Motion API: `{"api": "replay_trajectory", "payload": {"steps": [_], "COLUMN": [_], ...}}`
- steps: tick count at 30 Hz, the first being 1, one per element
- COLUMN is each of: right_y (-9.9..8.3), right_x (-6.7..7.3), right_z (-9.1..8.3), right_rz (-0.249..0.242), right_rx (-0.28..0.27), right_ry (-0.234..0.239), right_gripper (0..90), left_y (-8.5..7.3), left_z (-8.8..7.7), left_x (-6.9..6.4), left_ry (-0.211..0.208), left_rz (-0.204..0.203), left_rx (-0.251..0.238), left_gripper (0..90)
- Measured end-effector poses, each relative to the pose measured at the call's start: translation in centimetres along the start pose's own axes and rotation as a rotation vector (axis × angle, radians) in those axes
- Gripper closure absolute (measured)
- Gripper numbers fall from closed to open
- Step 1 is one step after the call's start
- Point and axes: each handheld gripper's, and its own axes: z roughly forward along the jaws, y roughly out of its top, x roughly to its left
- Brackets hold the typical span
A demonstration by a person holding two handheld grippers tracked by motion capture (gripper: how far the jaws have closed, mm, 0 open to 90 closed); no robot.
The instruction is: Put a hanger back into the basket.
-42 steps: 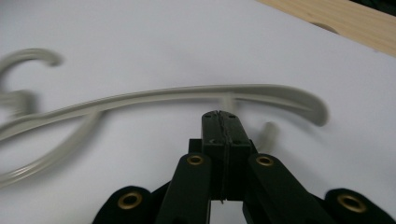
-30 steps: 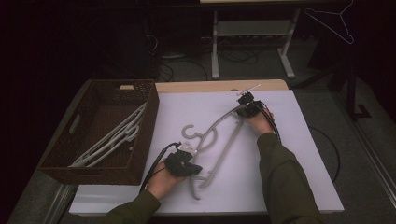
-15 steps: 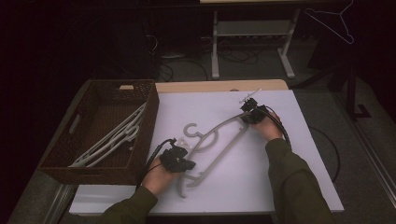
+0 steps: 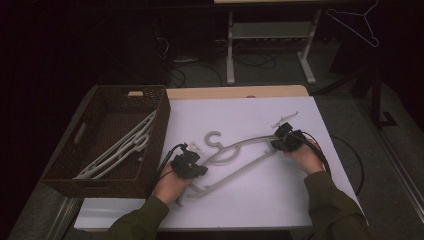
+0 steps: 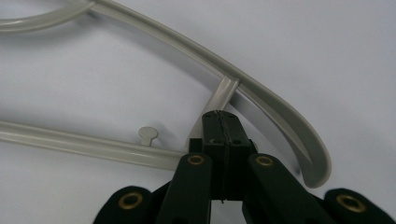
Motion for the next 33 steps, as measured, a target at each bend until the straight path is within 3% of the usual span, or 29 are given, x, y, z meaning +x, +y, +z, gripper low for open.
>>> {"api": "replay_trajectory", "payload": {"steps": [3,7,10,14,19,26,30,33], "right_y": [-0.3,0.2,1.0,1.9,2.5,2.4,2.4,2.3], "right_x": [-0.3,-1.6,-2.8,-4.2,-4.7,-4.2,-4.1,-4.1], "right_z": [-0.5,-1.0,-1.2,-0.8,0.7,2.3,2.3,2.5], "right_rz": [0.010,0.053,0.085,0.102,0.122,0.114,0.104,0.098], "right_rx": [-0.023,-0.078,-0.104,-0.114,-0.074,-0.036,-0.028,-0.020], "right_ry": [0.013,-0.010,-0.036,-0.052,-0.049,-0.026,-0.022,-0.024], "right_gripper": [89.8,89.8,89.8,89.7,89.7,89.7,89.7,89.7], "left_y": [-0.1,-0.6,-1.6,-3.3,-5.0,-7.2,-8.3,-8.2], "left_z": [-0.6,-2.2,-3.6,-4.9,-6.2,-7.4,-7.1,-6.9], "left_x": [-0.3,-1.0,-1.7,-2.3,-2.7,-3.4,-3.6,-3.5], "left_ry": [-0.020,-0.047,-0.061,-0.084,-0.097,-0.124,-0.138,-0.138], "left_rz": [-0.005,-0.003,0.006,-0.017,-0.029,-0.044,-0.054,-0.057], "left_rx": [-0.012,-0.042,-0.055,-0.061,-0.058,-0.048,-0.024,-0.013], "left_gripper": [90.0,90.0,90.0,90.0,90.0,90.0,90.0,90.0]}}
